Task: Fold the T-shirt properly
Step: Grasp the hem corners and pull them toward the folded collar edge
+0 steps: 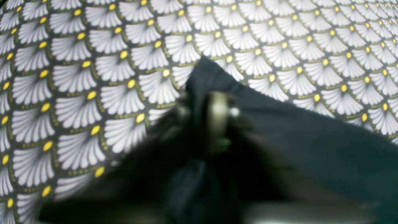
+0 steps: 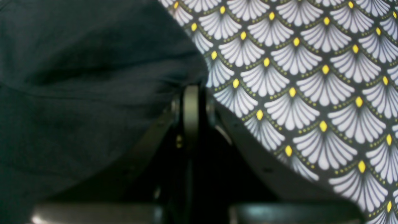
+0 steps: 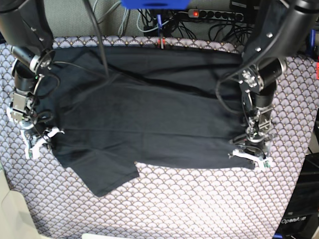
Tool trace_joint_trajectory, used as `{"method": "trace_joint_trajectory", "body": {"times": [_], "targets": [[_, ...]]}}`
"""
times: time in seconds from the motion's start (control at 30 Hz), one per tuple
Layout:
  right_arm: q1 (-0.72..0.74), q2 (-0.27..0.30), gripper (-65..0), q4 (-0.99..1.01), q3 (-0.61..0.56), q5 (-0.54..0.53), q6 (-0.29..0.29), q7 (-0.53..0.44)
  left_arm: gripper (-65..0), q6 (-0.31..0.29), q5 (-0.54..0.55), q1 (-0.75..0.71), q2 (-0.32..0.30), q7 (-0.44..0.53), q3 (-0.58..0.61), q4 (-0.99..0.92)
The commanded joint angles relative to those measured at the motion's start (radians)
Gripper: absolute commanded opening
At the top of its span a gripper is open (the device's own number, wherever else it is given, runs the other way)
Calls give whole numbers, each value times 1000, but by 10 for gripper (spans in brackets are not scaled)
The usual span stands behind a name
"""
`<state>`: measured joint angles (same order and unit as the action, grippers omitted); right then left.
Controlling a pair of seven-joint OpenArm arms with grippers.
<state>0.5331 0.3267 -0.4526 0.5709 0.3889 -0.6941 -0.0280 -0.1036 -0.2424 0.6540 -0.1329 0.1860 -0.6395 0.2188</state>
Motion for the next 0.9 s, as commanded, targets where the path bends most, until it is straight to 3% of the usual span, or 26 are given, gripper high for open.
{"method": "trace_joint_trajectory", "body": {"times": [0.0, 0.13, 0.37, 0.63, 0.87], "targets": [[5, 10, -650, -2, -4, 35, -4, 43, -650, -8, -2, 22, 2, -26, 2, 6], [5, 12, -650, -10, -4, 35, -4, 40, -650, -11, -2, 34, 2, -26, 2, 8], [-92, -14, -650, -220, -1, 35, -4, 50, -650, -15, -2, 30, 25, -153, 4, 138], [-225, -91, -650, -550, 1, 34, -4, 96, -650, -17, -2, -132, 132, -386, 8, 624], [-360, -134, -650, -803, 4, 29, -4, 96, -650, -17, 10, -349, 184, -534, 108, 1043]]}}
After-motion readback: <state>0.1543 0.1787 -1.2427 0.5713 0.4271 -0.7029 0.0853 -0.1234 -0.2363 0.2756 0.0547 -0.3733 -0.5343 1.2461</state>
